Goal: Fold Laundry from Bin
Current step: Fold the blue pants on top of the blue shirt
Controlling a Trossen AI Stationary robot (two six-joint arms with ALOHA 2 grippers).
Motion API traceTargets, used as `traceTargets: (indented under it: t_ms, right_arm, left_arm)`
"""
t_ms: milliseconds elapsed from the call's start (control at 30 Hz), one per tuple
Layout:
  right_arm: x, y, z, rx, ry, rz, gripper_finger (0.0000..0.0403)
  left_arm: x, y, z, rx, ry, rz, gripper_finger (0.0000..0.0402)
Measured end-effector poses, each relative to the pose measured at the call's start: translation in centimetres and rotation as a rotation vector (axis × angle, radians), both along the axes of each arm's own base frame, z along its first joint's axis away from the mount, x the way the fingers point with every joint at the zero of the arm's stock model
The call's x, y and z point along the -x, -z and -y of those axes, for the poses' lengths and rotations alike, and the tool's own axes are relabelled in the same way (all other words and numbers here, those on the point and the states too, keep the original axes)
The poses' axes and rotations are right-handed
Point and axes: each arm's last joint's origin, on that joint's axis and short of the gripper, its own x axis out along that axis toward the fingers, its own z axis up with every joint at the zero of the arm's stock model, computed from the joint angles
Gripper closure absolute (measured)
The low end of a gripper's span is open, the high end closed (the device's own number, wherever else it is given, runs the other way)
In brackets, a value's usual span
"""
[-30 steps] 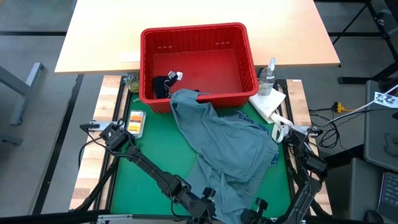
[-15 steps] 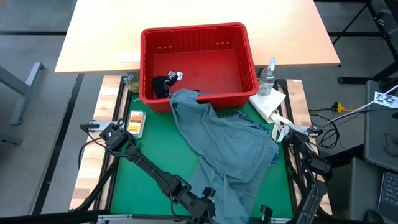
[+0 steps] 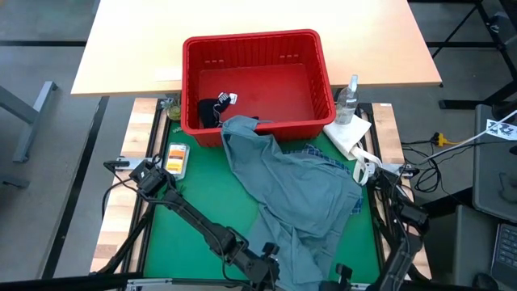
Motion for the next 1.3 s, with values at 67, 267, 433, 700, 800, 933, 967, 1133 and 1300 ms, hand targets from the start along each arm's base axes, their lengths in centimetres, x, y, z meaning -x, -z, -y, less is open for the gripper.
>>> traceTargets:
  t_ms: [67,267,433,700,800,933,967,1133,1300]
  right_arm:
    - [-0.2,0.0,0.2,-0.005,-0.010,-0.032,0.0387]
    - [-0.6,0.1,0.4,-0.013,-0.038,-0.075,0.0347]
    - [-0.5,0.1,0.3,-0.015,-0.060,-0.092,0.0298]
    - [0.3,-0.6,0.7,-0.043,-0.120,-0.236,0.0265]
    - [0.4,-1.5,1.0,-0.040,-0.129,-0.226,0.0265]
    - [0.1,-2.0,1.1,0.003,-0.178,-0.124,0.0265]
    - [-0.1,-2.0,1.0,0.014,-0.195,-0.087,0.0265]
    - [-0.7,-2.3,0.5,0.061,-0.289,0.040,0.0265]
    - [-1.3,-2.7,0.5,0.185,-0.314,0.211,0.0265]
  left_arm:
    - [0.1,0.0,0.0,0.024,-0.022,-0.020,0.0263]
    - [0.5,-0.2,-0.2,0.019,-0.026,-0.075,0.0262]
    - [0.7,-0.2,-0.5,-0.003,-0.032,-0.104,0.0262]
    - [1.7,1.0,-1.2,-0.103,-0.040,-0.249,0.0262]
    - [2.4,1.4,-1.4,-0.147,-0.065,-0.319,0.0262]
    - [3.2,1.8,-1.4,-0.217,-0.110,-0.365,0.0262]
    - [3.4,1.9,-1.3,-0.231,-0.112,-0.369,0.0262]
    - [4.1,1.9,-0.5,-0.254,-0.106,-0.357,0.0262]
    - [4.3,1.9,-0.2,-0.278,-0.121,-0.334,0.0263]
